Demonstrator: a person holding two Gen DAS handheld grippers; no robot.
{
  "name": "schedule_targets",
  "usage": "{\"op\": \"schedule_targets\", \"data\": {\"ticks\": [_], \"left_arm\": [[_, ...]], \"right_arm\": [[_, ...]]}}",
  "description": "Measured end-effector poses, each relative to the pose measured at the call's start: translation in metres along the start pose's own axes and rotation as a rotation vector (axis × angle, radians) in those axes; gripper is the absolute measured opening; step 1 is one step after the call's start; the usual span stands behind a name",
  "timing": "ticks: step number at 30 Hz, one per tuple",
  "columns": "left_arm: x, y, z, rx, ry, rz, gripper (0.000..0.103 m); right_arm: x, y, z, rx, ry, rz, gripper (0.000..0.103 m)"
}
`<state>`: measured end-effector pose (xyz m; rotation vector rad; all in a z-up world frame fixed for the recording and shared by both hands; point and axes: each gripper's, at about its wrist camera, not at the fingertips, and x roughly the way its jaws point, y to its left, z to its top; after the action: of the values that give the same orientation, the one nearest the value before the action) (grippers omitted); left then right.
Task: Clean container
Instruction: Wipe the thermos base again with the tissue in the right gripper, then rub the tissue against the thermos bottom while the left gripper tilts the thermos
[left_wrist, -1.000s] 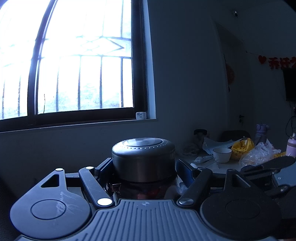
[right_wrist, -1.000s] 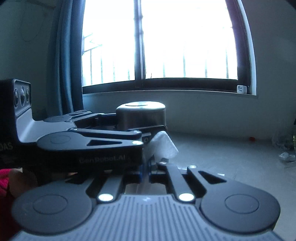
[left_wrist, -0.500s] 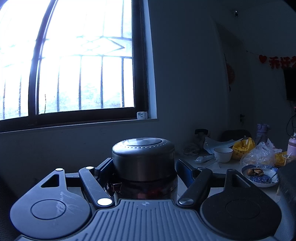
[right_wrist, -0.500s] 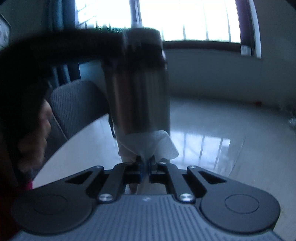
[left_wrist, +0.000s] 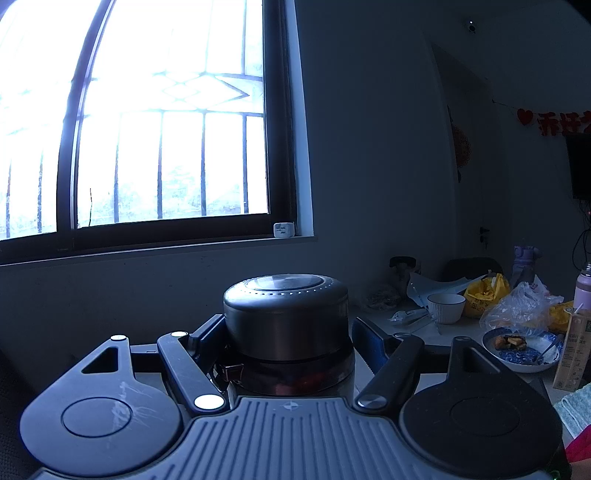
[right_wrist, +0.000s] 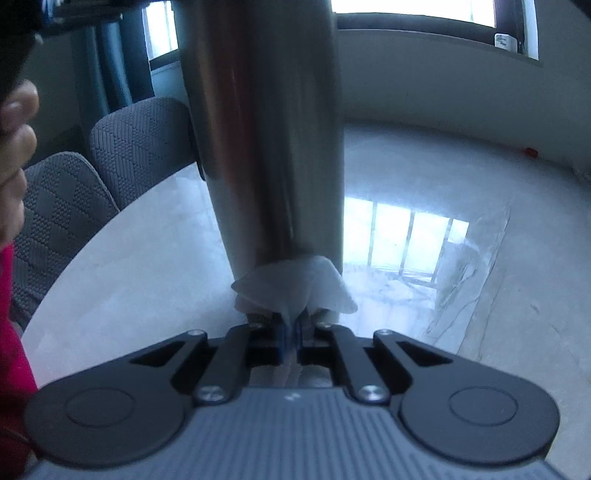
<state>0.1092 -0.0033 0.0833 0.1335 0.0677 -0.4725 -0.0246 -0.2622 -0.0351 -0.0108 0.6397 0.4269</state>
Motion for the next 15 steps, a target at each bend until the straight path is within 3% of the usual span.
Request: {"op": "schedule_targets", "data": {"ticks": [8, 15], "left_arm": [[0.001, 0.0, 0.0, 0.001, 0.0, 0.0, 0.075], [0.001, 0.002, 0.0, 0.001, 0.0, -0.001, 0.075]], "right_arm": [[-0.019, -0.002, 0.014, 0.001, -0.063, 0.003, 0.005], [-0.061, 0.001, 0.036, -0.014, -0.209, -0.002, 0.005]]}}
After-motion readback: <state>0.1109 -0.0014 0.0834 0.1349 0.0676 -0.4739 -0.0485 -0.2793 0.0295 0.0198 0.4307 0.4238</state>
